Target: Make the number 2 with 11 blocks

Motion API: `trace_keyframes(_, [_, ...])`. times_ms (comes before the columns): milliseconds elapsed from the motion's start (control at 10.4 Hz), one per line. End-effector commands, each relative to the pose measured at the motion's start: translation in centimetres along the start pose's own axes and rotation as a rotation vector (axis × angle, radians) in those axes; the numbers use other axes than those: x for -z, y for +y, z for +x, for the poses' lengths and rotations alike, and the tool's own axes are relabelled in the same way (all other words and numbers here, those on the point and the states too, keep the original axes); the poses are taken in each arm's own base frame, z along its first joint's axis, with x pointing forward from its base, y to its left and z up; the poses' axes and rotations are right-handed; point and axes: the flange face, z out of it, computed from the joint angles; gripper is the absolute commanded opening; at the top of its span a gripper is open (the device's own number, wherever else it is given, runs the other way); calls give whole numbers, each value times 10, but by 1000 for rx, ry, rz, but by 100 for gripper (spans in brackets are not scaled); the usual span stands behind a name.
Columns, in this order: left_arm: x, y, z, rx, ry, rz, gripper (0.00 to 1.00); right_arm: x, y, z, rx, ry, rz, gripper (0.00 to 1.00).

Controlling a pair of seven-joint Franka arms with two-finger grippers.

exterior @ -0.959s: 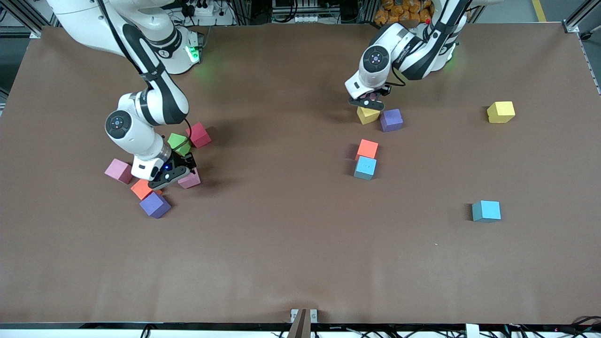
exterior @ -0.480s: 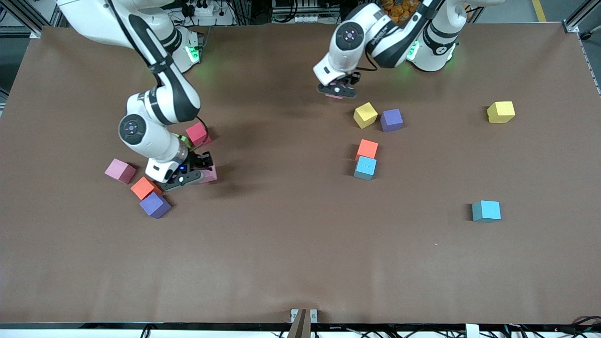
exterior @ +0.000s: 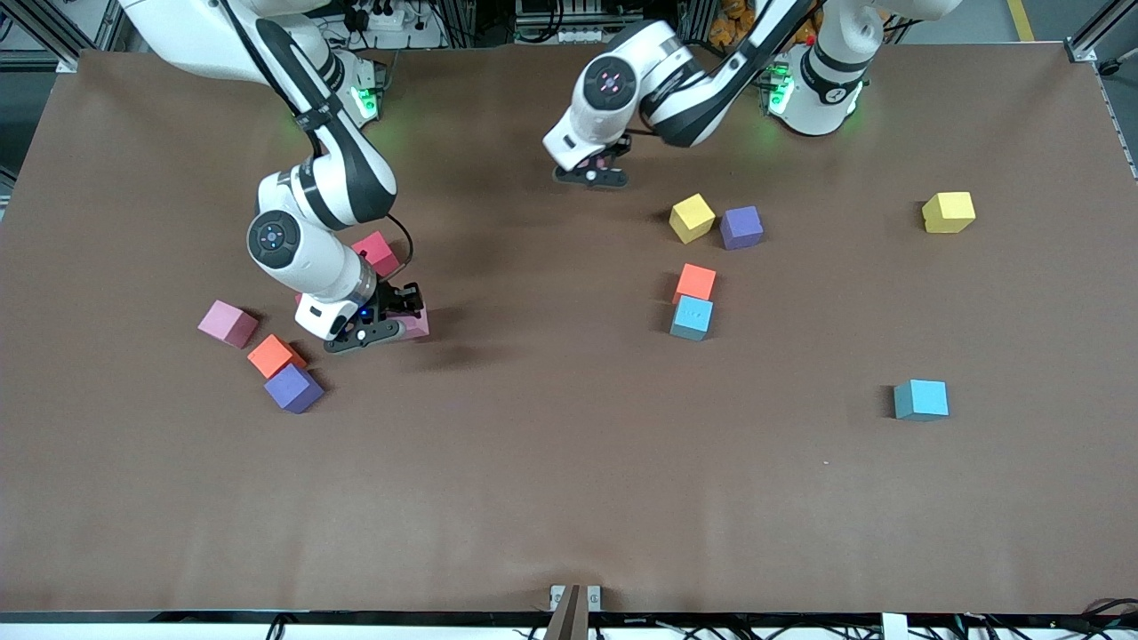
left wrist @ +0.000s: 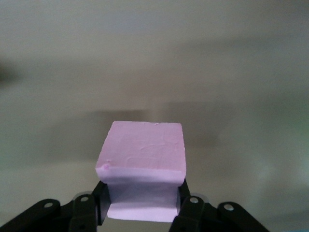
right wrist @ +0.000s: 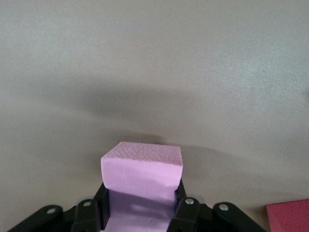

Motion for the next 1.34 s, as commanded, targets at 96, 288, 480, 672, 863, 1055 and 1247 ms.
trace_keyframes(96, [-11,39,33,14,-42,64,0,0,0,-1,-23,-9,8,33])
trace_keyframes(288, [-22,42,37,16,-50,75,0,0,0,-1,-24,-11,8,29])
trace_keyframes(480, [-31,52,42,11,-49,102,0,0,0,-1,-24,-12,8,26])
trace_keyframes(672, [-35,52,44,28,-55,109,0,0,-1,-1,-42,-13,8,26])
trace_keyframes(863, [-49,48,46,52,-76,128,0,-1,-6,-2,-38,-14,8,26])
trace_keyframes(1055, [-54,47,47,66,-82,134,0,-1,-6,-2,-38,-14,8,27])
trace_keyframes(1247, [-59,47,49,93,-91,135,0,-1,-6,-2,-38,-13,8,27])
